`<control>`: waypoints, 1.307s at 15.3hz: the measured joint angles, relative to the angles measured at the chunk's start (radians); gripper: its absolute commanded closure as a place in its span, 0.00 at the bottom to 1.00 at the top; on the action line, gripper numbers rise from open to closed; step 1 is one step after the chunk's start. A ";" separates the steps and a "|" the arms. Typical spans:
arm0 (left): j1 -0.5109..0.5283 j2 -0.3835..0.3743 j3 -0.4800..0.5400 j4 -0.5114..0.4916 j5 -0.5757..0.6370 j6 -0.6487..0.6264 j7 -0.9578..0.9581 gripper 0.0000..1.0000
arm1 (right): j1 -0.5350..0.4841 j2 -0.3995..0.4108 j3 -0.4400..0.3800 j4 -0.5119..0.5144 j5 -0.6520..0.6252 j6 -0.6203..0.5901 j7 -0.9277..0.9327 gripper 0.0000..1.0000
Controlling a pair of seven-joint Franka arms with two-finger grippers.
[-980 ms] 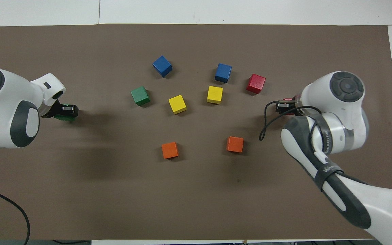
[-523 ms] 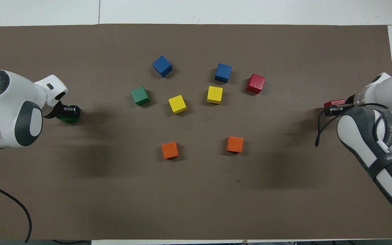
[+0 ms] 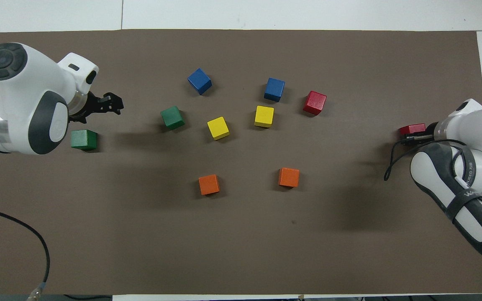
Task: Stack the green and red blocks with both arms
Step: 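Reach the second green with the left gripper while the right gripper reaches red, then lift the second green with the left gripper while the right gripper lifts red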
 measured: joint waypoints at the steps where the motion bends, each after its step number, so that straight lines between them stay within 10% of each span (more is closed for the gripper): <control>1: -0.030 0.010 -0.001 0.010 -0.001 0.002 -0.081 0.00 | 0.000 0.001 0.000 0.000 0.000 0.000 0.000 0.00; 8: -0.167 0.109 -0.001 0.014 -0.002 0.147 -0.430 0.00 | 0.038 0.003 0.006 0.167 -0.006 -0.260 0.021 0.00; 13: -0.177 0.137 0.001 0.014 -0.002 0.189 -0.477 0.00 | 0.213 0.019 0.012 0.325 -0.057 -0.367 0.382 0.00; 20: -0.182 0.137 0.002 0.015 -0.002 0.194 -0.488 0.00 | 0.340 0.223 0.016 0.565 -0.032 -0.394 0.647 0.00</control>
